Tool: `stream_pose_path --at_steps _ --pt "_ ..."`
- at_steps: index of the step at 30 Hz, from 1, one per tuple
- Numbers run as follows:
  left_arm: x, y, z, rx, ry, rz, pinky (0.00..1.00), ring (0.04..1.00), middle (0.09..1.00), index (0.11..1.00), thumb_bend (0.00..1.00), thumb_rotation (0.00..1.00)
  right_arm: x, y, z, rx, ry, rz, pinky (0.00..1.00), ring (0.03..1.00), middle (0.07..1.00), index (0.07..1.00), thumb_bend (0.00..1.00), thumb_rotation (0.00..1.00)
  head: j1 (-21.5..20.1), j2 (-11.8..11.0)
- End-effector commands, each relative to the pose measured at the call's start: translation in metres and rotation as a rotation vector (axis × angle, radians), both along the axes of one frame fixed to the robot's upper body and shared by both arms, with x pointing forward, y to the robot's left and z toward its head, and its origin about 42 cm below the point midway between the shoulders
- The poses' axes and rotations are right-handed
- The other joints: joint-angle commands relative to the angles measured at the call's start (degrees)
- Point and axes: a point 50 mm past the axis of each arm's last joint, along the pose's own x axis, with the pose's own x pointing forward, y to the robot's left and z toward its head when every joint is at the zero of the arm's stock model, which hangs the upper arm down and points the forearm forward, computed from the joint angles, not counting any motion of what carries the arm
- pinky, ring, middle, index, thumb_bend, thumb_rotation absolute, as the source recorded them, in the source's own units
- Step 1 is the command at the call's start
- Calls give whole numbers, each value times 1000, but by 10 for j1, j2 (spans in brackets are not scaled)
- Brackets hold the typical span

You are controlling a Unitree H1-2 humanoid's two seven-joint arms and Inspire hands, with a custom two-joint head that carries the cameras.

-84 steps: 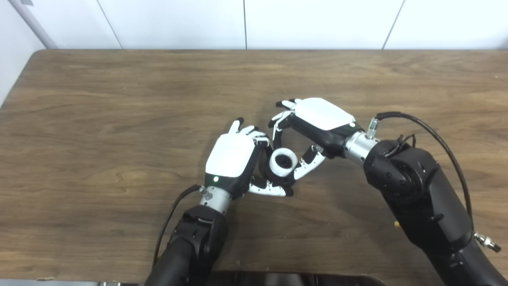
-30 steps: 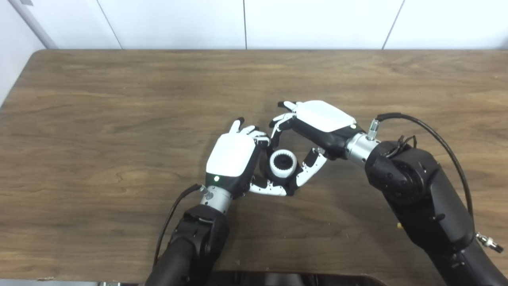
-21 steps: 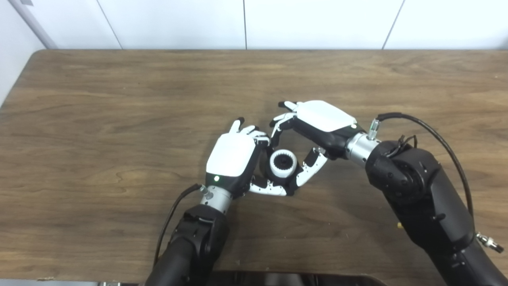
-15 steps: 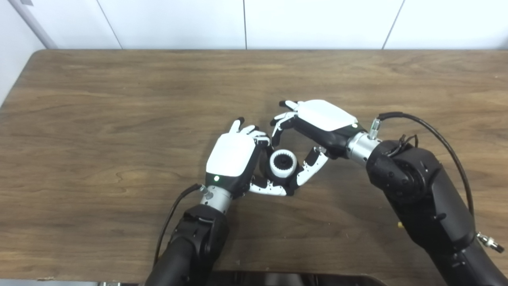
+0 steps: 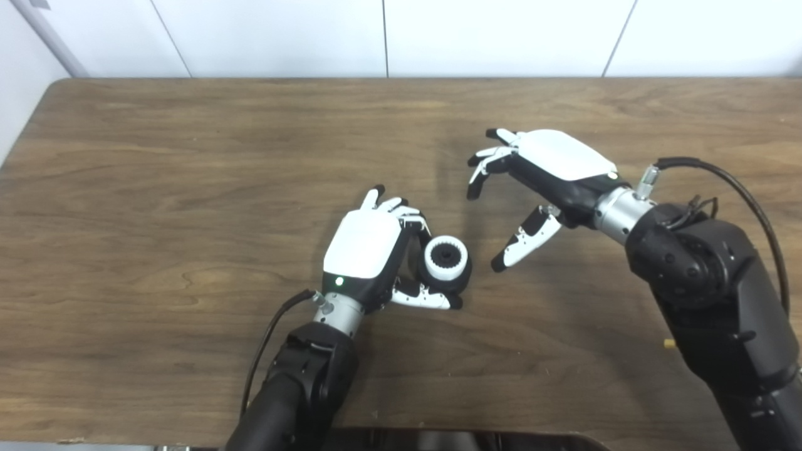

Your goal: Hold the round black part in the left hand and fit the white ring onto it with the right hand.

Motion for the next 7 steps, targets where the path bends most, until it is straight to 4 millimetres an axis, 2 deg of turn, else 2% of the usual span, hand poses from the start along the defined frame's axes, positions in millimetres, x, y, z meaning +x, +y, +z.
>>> stream_pose_path --at_steps 1,7 --pt "-1 4 -7 24 37 0 1000 875 765 482 525 57 2 -6 21 8 -68 -14 1000 1000 860 664 1000 263 0 -1" --pt "-2 7 -6 30 32 7 1000 865 760 488 525 62 1 -15 22 13 -41 -56 1000 1000 882 715 1000 279 -2 -6"
